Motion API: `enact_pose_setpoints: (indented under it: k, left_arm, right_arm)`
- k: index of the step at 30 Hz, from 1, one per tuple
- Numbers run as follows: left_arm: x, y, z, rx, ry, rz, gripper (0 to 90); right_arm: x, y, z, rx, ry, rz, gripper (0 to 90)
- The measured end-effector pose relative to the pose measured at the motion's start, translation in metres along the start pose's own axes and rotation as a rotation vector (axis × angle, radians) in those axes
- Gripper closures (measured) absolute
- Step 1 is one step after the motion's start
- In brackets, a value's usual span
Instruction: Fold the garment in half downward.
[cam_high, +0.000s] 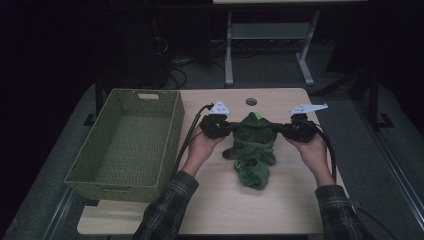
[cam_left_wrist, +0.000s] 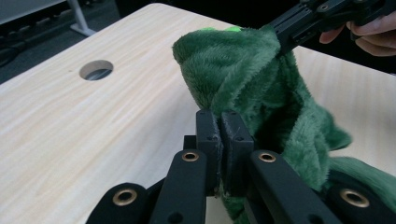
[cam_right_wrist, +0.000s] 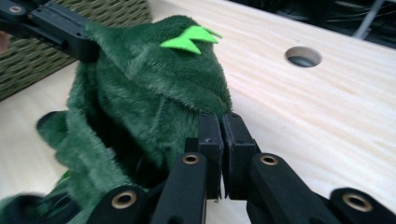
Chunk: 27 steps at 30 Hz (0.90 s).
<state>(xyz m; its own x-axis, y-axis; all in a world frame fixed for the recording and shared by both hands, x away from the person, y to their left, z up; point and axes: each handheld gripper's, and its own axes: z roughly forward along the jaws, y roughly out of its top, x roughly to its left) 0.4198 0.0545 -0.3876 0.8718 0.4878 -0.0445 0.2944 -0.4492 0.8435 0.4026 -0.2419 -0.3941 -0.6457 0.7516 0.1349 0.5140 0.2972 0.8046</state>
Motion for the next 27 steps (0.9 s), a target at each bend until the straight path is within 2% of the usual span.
enact_pose_setpoints:
  k: [2,5,7,10,12,15,17,20,21,22,25,27]
  left_arm:
    - [-0.003,-0.003,-0.003,-0.005,-0.005,0.003,87.0]
    - [-0.010,-0.009,-0.008,-0.007,-0.019,0.012,87.0]
    - [-0.013,-0.010,-0.009,-0.009,-0.023,0.013,87.0]
    - [-0.019,-0.013,-0.012,-0.012,-0.033,0.029,87.0]
    - [-0.025,-0.016,-0.015,-0.013,-0.044,0.037,87.0]
    - [-0.031,-0.021,-0.019,-0.018,-0.049,0.057,87.0]
    - [-0.036,-0.025,-0.021,-0.023,-0.051,0.067,87.0]
    - [-0.042,-0.031,-0.023,-0.026,-0.061,0.076,87.0]
    - [-0.045,-0.033,-0.025,-0.020,-0.066,0.089,87.0]
    - [-0.051,-0.038,-0.026,-0.019,-0.076,0.105,87.0]
    - [-0.057,-0.042,-0.028,-0.015,-0.080,0.123,87.0]
    - [-0.062,-0.046,-0.029,-0.016,-0.085,0.133,87.0]
  right_arm:
    - [0.007,-0.006,-0.005,-0.026,-0.003,-0.025,87.1]
    - [0.012,-0.010,-0.010,-0.025,0.021,-0.026,87.1]
    - [0.015,-0.012,-0.013,-0.038,0.016,-0.031,87.1]
    - [0.023,-0.018,-0.019,-0.037,0.040,-0.038,87.0]
    - [0.029,-0.023,-0.023,-0.057,0.034,-0.058,87.0]
    - [0.032,-0.027,-0.027,-0.051,0.057,-0.053,86.7]
    - [0.039,-0.035,-0.032,-0.076,0.064,-0.073,86.7]
    - [0.043,-0.039,-0.034,-0.056,0.079,-0.072,86.7]
    - [0.046,-0.043,-0.036,-0.068,0.075,-0.080,86.7]
    - [0.050,-0.048,-0.038,-0.058,0.080,-0.084,86.7]
    - [0.056,-0.056,-0.043,-0.078,0.095,-0.092,86.7]
    - [0.058,-0.058,-0.043,-0.063,0.103,-0.091,86.6]
